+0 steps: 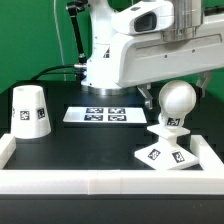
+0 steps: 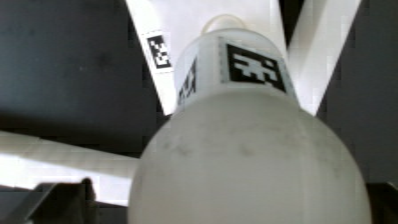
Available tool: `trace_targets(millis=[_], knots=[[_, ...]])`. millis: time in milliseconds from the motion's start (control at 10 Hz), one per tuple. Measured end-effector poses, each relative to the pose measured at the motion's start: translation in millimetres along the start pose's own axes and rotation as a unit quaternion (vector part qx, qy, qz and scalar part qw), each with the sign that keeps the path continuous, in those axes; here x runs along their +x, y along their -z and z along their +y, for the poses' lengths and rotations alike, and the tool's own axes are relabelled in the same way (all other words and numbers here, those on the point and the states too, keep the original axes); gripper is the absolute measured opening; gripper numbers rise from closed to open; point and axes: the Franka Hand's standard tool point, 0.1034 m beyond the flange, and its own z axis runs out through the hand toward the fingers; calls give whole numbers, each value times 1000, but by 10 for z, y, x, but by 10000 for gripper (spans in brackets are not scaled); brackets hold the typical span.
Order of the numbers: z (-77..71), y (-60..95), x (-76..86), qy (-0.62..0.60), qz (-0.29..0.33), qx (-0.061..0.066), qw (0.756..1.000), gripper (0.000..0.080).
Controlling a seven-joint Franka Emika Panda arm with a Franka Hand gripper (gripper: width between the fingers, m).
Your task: Assemble lamp
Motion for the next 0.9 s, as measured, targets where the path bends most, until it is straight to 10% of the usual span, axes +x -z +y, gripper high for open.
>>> trace_targets(millis=[900], knots=[[110,3,-97,110,-2,6,994,699]])
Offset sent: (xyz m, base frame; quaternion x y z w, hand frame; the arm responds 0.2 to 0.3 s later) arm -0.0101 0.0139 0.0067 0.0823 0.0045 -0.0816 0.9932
